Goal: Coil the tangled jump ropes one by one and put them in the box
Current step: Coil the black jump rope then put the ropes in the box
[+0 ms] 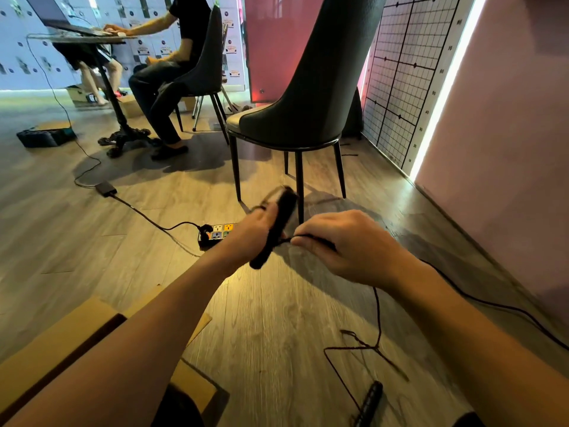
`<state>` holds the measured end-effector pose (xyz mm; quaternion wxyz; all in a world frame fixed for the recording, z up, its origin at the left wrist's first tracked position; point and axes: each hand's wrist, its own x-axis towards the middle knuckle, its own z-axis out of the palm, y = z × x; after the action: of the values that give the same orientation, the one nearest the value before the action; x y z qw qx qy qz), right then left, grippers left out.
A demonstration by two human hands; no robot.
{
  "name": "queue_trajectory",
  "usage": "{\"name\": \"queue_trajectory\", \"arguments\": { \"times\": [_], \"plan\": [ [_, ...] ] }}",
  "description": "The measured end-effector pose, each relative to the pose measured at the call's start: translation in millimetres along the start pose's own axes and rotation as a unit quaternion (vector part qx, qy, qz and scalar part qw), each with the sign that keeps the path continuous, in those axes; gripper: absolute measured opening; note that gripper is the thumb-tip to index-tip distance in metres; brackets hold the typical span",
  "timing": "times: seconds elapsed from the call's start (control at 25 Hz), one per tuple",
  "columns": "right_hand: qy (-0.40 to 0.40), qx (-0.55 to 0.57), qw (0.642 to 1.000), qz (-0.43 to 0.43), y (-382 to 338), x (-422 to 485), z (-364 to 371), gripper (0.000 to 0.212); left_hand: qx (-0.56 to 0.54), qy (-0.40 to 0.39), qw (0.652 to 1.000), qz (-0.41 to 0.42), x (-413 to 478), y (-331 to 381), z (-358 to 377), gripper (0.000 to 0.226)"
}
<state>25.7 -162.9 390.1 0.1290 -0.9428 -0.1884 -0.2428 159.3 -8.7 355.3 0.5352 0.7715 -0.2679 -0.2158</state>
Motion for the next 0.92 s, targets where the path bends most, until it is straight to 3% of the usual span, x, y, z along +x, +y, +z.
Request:
{"name": "queue_trajectory", "arguments": {
  "times": [0.08,0.16,0.28,0.44,0.56,0.72,0.92],
  "plan": [
    [0.066,-0.032,0.997,0.013,9.0,-3.4,-8.8,0.024,0.068,-0.153,0.985,-0.025,-9.2,1.7,10.5,0.053],
    [0.106,-0.031,0.993,0.050,19.4,-9.6,-18.1,0.029,0.029,-0.264,0.962,-0.056,-18.0,7.6,15.7,0.065],
    [0.138,0.010,0.986,0.098,28.5,-18.1,-26.2,0.024,-0.068,-0.334,0.939,-0.039,-21.5,22.2,17.4,0.079],
    [0.156,0.077,0.970,0.167,34.5,-23.3,-24.9,0.030,-0.209,-0.357,0.910,-0.007,-27.9,36.7,23.3,0.060],
    [0.097,0.124,0.949,0.272,34.9,-22.7,-4.4,0.034,-0.375,-0.310,0.873,0.014,-30.7,41.7,27.3,0.054],
    [-0.117,0.191,0.921,0.318,23.0,-14.8,23.0,0.034,-0.550,-0.153,0.819,0.065,-18.7,38.3,27.6,0.047],
    [-0.192,0.213,0.910,0.299,12.3,-8.2,20.9,0.036,-0.521,0.060,0.848,0.076,0.5,19.5,11.0,0.044]
  ]
}}
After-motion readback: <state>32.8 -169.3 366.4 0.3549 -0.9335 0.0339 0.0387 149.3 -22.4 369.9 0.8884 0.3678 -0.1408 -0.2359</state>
